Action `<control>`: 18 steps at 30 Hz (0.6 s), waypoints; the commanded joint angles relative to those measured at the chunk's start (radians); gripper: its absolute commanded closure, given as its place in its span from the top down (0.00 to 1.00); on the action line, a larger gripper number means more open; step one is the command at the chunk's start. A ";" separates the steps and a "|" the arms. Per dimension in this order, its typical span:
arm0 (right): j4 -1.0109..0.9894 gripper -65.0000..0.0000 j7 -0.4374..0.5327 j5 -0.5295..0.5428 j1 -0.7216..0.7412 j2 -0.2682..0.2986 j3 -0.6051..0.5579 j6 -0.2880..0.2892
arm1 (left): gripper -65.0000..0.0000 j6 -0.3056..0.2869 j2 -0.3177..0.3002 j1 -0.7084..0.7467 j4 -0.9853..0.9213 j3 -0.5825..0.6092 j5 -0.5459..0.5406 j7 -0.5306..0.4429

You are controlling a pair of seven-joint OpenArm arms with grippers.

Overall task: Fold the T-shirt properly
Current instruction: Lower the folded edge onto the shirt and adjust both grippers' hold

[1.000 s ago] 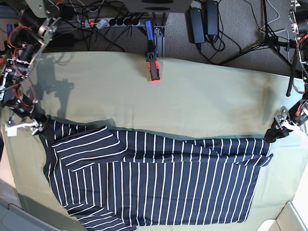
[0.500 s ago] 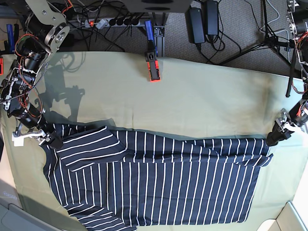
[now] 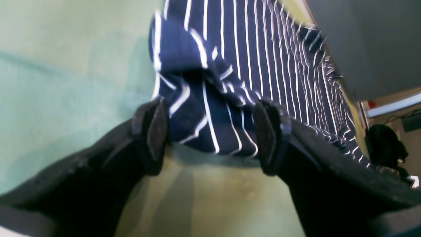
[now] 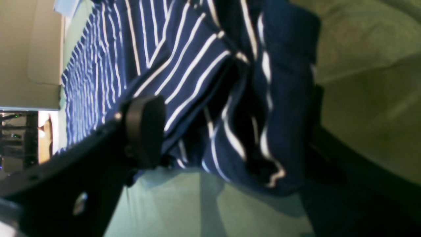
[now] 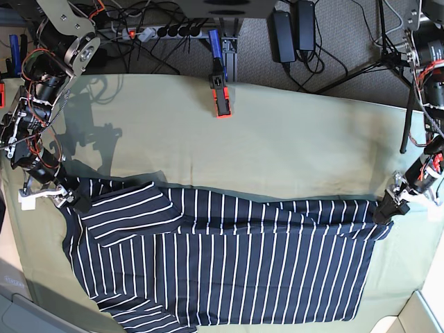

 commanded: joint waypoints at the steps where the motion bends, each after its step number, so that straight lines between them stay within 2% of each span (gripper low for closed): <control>1: 0.015 0.68 0.007 0.020 0.024 0.017 0.001 0.023 | 0.67 -0.015 -0.011 -0.034 -0.001 -0.006 -0.017 -0.014; 6: 0.015 0.68 0.007 0.020 0.025 0.017 0.001 0.023 | 0.67 -0.014 0.005 -0.072 -0.054 -0.006 0.036 -0.041; 9: 0.015 0.68 0.004 0.020 0.025 0.017 0.001 0.023 | 0.67 0.015 0.011 -0.073 -0.065 -0.006 0.062 -0.060; 14: 0.015 0.68 -0.003 0.020 0.024 0.017 0.001 0.023 | 0.67 0.015 0.034 -0.079 -0.065 -0.006 0.068 -0.069; 18: 0.015 0.68 -0.010 0.020 0.024 0.017 0.001 0.023 | 0.67 0.047 0.055 -0.082 -0.065 -0.005 0.091 -0.084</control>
